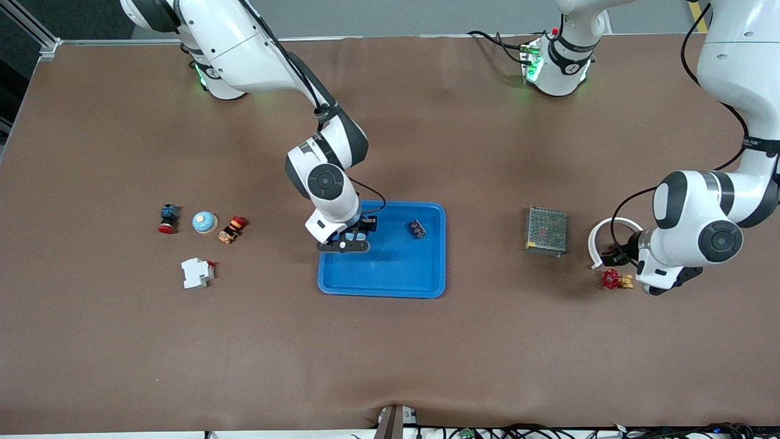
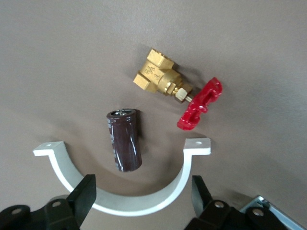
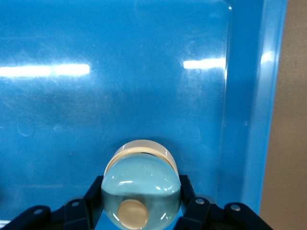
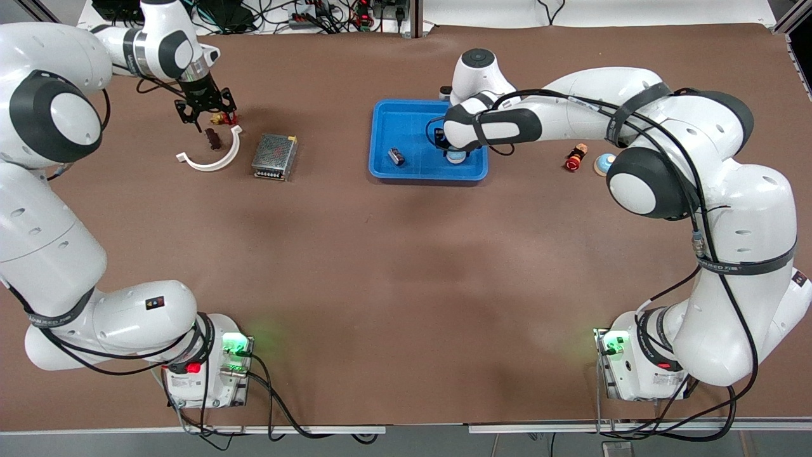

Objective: Place electrolytic capacitor and blue bell in tray
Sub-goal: 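Set the bell in the tray while the left gripper grasps another capacitor, then carry the capacitor to the tray while the right gripper reaches the second bell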

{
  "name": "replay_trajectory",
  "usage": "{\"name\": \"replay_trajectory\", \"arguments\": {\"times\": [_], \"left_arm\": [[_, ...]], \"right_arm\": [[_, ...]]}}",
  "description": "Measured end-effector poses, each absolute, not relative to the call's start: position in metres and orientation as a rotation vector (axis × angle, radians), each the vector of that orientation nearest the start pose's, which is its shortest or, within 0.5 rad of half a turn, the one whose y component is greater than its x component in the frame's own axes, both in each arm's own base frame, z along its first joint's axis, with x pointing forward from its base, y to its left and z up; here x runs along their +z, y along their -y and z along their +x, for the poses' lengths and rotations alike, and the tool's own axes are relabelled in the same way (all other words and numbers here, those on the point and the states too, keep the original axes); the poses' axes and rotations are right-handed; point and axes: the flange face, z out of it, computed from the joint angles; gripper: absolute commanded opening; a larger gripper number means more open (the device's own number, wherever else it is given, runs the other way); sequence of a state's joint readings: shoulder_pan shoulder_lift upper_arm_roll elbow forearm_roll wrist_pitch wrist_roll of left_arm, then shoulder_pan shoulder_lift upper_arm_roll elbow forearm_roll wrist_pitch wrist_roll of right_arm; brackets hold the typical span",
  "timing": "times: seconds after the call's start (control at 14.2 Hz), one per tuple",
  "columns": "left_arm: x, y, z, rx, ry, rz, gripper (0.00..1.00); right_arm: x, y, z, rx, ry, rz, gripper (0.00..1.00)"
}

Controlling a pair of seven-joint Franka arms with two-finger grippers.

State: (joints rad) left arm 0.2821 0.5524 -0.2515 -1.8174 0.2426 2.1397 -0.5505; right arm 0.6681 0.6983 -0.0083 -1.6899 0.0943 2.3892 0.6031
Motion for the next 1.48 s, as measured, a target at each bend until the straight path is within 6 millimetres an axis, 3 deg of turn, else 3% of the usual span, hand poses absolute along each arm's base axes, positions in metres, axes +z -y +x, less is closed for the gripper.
{"name": "replay_trajectory", "arguments": {"times": [0.07,0.28,0.56,0.7,0.84,0.98,1.2,1.41,1.48], "left_arm": [[0.219,-0.038,0.621,0.266,0.675,-2.955,0.88],[0.205,-0.039,0.612,0.251,0.675,-2.970,0.88],[0.207,-0.053,0.609,0.252,0.652,-2.979,0.86],[0.208,-0.064,0.607,0.254,0.640,-2.984,0.85],[0.206,-0.072,0.604,0.257,0.634,-2.989,0.82],[0.201,-0.074,0.602,0.247,0.630,-2.997,0.79],[0.193,-0.073,0.600,0.233,0.618,-3.010,0.71],[0.184,-0.080,0.599,0.221,0.628,-3.020,0.59],[0.182,-0.081,0.599,0.217,0.627,-3.024,0.38]], "right_arm": [[0.190,-0.418,0.533,0.050,-0.011,-3.092,1.00],[0.187,-0.421,0.531,0.048,-0.004,-3.091,1.00],[0.194,-0.422,0.532,0.053,0.000,-3.093,1.00],[0.223,-0.421,0.535,0.112,0.022,-3.115,1.00],[0.279,-0.410,0.542,0.185,0.104,-3.135,1.00],[0.346,-0.372,0.554,0.243,0.227,-3.128,1.00],[0.428,-0.292,0.567,0.293,0.395,-3.094,1.00],[0.469,-0.231,0.567,0.315,0.519,-3.116,1.00],[0.476,-0.213,0.565,0.319,0.564,-3.121,1.00]]}}
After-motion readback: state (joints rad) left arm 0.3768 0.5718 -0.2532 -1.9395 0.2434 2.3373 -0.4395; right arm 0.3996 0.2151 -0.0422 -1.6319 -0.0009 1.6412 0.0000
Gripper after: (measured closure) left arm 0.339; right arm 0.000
